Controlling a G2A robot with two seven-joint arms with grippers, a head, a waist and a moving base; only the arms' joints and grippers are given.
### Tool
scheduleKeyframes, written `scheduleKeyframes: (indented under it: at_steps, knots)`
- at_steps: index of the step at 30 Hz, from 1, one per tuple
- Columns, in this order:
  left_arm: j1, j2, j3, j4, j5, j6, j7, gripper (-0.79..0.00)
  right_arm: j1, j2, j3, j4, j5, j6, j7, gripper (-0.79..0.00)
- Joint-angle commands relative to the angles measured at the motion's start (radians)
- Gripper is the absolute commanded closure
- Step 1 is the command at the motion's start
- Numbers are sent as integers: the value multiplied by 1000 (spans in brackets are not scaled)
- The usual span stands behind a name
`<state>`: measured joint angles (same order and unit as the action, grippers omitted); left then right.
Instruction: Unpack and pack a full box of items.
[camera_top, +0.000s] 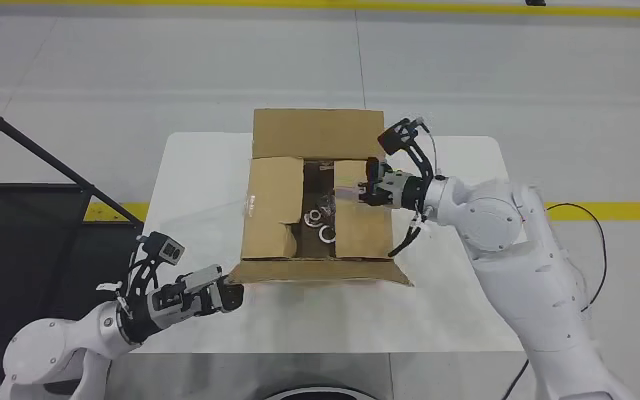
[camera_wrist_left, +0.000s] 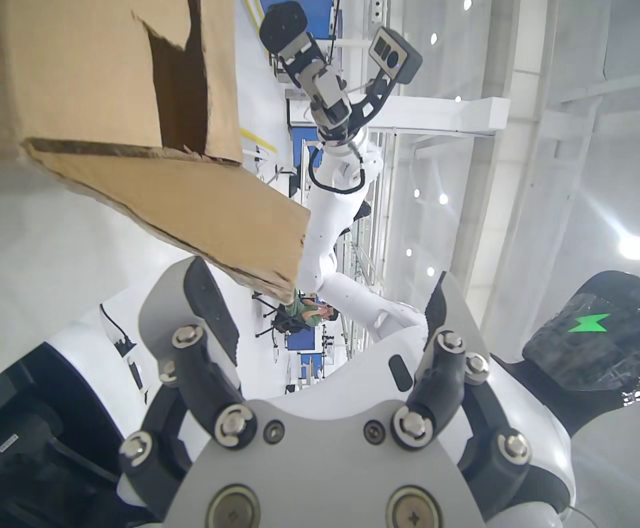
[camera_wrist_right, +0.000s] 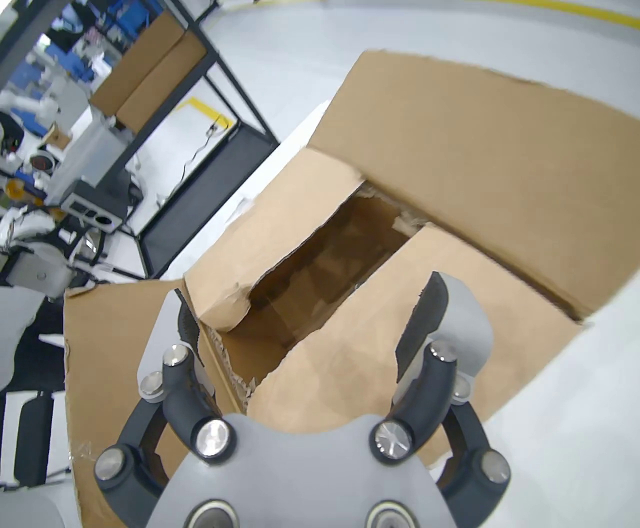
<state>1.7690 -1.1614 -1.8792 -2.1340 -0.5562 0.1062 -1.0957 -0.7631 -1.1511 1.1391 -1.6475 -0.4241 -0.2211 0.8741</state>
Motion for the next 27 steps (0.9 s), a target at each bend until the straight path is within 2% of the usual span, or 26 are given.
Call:
scheduleKeyframes:
  at_steps: [1,5,11,17,27]
  knots:
    - [-6,-1,13,-6,-3,9,51,-785,-4,3,32,10,4,28,-29,-785]
    - [-25,-2,42,-22,1,19,156,-785,12,0,49,90,40,64,-78,-785]
    - [-81,-6,116,-40,29,55,330,-785,107,-23,12,337,116,56,-171,-785]
    - [-140,-9,213,-17,104,77,460,-785,222,-55,-52,572,179,-11,-220,-785]
    - [-194,-14,308,31,205,97,614,-785,406,-135,-178,936,333,-197,-161,-785]
